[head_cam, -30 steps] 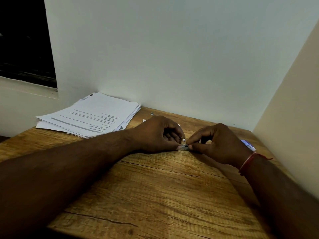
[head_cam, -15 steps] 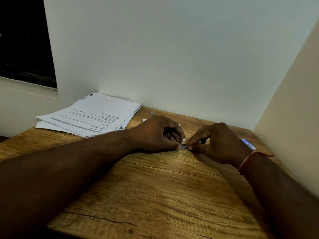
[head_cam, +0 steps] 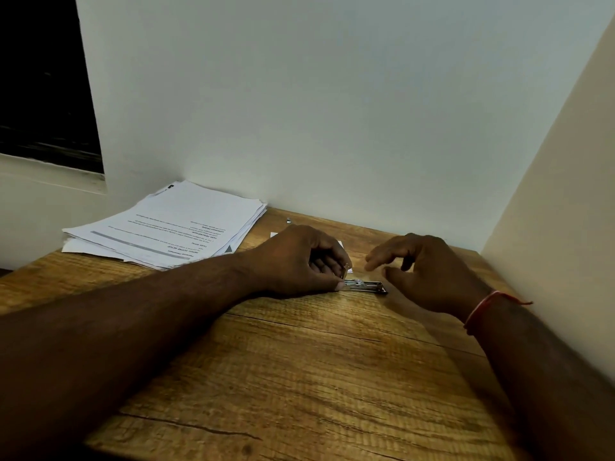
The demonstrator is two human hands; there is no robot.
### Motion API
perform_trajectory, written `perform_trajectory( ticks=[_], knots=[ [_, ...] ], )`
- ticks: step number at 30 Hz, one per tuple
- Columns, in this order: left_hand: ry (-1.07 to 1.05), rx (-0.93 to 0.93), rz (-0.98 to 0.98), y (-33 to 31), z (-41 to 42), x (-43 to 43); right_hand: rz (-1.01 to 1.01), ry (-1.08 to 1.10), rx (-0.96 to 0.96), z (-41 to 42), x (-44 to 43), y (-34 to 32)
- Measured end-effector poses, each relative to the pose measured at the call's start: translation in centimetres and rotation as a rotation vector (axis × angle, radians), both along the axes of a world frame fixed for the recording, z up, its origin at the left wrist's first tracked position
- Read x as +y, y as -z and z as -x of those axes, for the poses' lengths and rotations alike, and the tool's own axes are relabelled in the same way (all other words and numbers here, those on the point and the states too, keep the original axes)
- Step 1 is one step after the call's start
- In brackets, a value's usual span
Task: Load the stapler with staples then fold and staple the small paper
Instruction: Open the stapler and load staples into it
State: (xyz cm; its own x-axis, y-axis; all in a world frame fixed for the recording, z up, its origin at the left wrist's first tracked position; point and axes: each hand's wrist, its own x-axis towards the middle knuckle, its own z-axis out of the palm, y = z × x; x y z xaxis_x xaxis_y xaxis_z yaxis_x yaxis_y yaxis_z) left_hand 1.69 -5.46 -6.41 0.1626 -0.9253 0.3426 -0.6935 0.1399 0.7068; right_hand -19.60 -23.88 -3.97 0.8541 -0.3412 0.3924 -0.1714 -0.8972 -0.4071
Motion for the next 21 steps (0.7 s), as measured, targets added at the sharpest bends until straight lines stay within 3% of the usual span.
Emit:
perform_trajectory(
  ticks=[8, 21],
  knots=[
    [0.004, 0.002, -0.002, 0.1, 0.0, -0.1, -0.048, -0.103, 0.109, -0.9, 0.5, 0.5],
    [-0.004, 0.013, 0.004, 0.0, 0.2, 0.0, -0.115, 0.004, 0.115, 0.3, -1.0, -0.1]
  ],
)
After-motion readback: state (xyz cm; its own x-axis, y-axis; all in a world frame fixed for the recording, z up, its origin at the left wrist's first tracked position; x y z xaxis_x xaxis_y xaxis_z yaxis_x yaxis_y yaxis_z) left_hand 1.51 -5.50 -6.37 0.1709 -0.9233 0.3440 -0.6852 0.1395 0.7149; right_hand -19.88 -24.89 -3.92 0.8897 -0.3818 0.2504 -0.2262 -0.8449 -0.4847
